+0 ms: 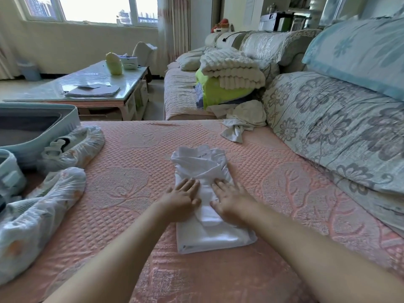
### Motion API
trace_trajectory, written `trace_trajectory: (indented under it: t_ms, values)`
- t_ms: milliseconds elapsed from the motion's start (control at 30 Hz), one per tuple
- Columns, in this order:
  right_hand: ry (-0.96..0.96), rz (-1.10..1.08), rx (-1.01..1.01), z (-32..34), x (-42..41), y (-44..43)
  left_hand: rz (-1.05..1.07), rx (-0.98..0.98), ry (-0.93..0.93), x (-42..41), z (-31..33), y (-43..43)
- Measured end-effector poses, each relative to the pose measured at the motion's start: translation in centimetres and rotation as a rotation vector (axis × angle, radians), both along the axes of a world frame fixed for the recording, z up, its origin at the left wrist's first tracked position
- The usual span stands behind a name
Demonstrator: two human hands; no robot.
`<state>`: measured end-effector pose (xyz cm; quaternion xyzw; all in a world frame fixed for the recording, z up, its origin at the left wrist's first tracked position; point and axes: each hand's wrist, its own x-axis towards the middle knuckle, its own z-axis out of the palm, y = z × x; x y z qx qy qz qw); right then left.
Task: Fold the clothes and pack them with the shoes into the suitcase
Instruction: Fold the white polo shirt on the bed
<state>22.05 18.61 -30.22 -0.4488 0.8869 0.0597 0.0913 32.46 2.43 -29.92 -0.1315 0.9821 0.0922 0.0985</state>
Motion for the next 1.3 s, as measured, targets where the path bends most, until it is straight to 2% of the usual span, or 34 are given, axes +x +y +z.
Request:
trace_trajectory:
  t_ms: [133,200,267,333,400,500,600,733,867,1033,1133,1167,1233,1300]
  values:
    - [0.049,-0.037,0.022,0.3,0.7,-0.2,0.032,0.001,-0.032,-0.3,0.2,-1.3]
    - [0.085,0.050,-0.038,0.8,1.0,-0.5,0.057,-0.013,-0.038,-0.2,0.2,-1.6]
    - [0.027,0.124,-0.080,1.0,1.4,-0.5,0.058,-0.058,-0.052,0.0,0.4,-1.2]
    - [-0.076,0.122,-0.060,0.6,2.1,-0.2,-0.020,-0.170,-0.019,0.4,0.7,-0.5]
    - [-0.098,0.123,-0.070,0.0,2.6,0.4,-0.130,-0.222,0.046,1.2,1.1,0.3]
    - [-0.069,0.144,-0.098,-0.6,2.9,1.6,-0.233,-0.117,0.052,2.9,1.7,1.9]
    - [-0.071,0.240,-0.034,-0.2,3.2,3.4,-0.281,-0.011,-0.039,4.9,2.4,3.5]
    - [-0.057,0.410,-0.013,0.4,3.5,6.9,-0.322,-0.127,-0.075,7.1,1.5,4.4]
    - [-0.102,0.323,-0.145,1.2,3.8,10.0,-0.404,-0.255,0.027,8.5,2.3,4.9]
    - [-0.011,0.244,-0.212,1.6,3.9,9.8,-0.430,-0.301,0.097,8.0,1.2,5.0]
    - [0.093,0.249,-0.256,2.6,3.9,8.8,-0.365,-0.183,0.315,7.5,1.6,4.4]
    - [0.072,0.218,-0.319,3.1,3.8,8.5,-0.303,-0.158,0.374,7.6,2.5,4.4]
    - [-0.123,0.130,-0.506,4.3,3.3,8.2,-0.138,0.030,0.419,7.8,4.1,4.2]
    - [-0.322,0.060,-0.629,5.3,2.7,8.2,-0.029,0.353,0.474,7.9,5.1,4.0]
